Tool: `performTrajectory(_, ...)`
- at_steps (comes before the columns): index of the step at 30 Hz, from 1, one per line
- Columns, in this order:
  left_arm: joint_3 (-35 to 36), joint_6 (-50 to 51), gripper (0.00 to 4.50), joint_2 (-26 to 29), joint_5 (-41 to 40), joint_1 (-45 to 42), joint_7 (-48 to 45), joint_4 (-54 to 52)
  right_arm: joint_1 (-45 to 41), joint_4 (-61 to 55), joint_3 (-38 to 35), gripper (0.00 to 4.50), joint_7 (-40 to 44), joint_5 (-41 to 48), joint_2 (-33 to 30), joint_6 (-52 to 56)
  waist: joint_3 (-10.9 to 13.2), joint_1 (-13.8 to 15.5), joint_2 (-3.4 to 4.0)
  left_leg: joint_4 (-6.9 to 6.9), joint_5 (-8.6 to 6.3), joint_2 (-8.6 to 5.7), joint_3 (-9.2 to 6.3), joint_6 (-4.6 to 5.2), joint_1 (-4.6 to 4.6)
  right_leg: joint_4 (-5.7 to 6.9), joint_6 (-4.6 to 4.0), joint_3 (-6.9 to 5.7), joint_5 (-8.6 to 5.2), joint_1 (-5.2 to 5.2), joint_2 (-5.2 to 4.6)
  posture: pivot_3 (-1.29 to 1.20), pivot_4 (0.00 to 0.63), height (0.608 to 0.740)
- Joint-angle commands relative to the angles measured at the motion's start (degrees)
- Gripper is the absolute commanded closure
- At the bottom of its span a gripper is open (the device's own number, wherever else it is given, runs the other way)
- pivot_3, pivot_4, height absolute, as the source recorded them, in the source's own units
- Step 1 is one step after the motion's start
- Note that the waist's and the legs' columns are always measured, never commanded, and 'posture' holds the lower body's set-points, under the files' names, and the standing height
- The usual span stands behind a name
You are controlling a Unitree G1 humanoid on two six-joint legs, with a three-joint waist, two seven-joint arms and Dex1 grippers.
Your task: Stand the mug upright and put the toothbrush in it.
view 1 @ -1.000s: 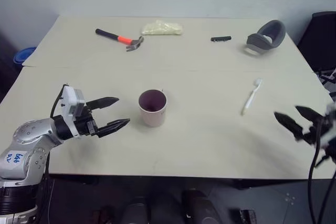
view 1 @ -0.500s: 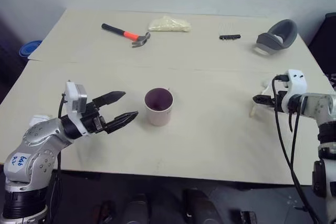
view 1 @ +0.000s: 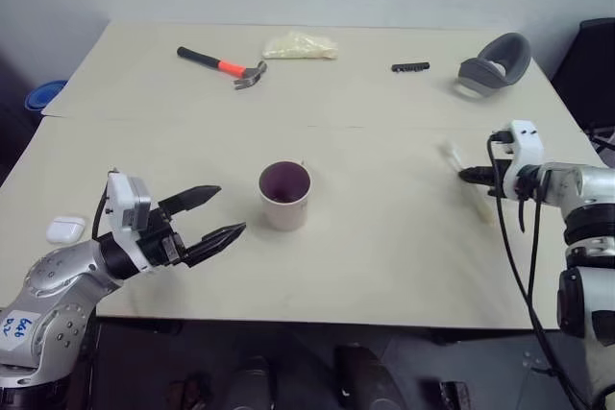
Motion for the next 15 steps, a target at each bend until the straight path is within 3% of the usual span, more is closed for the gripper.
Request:
performTrajectory(1, 0.31, -5.61, 0.00, -1.95, 2.83, 1.64, -1.12, 1.32, 2.29, -19.11, -2.61, 4.26, 4.32, 8.76, 10.17, -10.78, 0.02, -0.42, 0.03, -0.01, -0.02, 0.08, -0.01, -0.05, 0.01, 0.02, 0.00, 0.07, 0.00, -0.03, 0.11, 0.00, 0.150, 0.740)
performTrajectory(4, -1.13, -6.62, 0.00, -2.54, 4.34, 2.83, -1.76, 2.53, 3.06, -25.92, -0.45, 4.26, 2.01, 9.74, 21.29, -17.24, 0.02, -0.30, 0.03, 0.00, -0.09, 0.37, -0.08, -0.14, -0.02, 0.19, -0.02, 0.09, 0.00, -0.11, 0.34, 0.00, 0.150, 0.740)
performTrajectory(8, -2.15, -6.69, 0.00, -3.55, 4.62, 1.87, -0.53, 3.07, 1.51, -24.18, 2.86, 4.26, 0.48, 7.76, 32.97, -26.89, 0.00, 0.23, 0.00, 0.09, -0.14, 0.33, -0.09, -0.09, -0.05, 0.37, -0.05, 0.05, -0.01, -0.10, 0.17, 0.00, 0.150, 0.740)
performTrajectory(15, -1.62, -7.18, 0.00, -3.66, 5.04, 1.73, 0.48, 2.86, 3.50, -19.30, 8.06, 4.26, 5.39, 5.41, 38.64, -35.01, 0.00, 0.04, -0.01, 0.12, -0.12, -0.05, -0.11, -0.02, -0.06, 0.41, -0.06, -0.67, -0.01, -0.10, -0.46, 0.00, 0.150, 0.740)
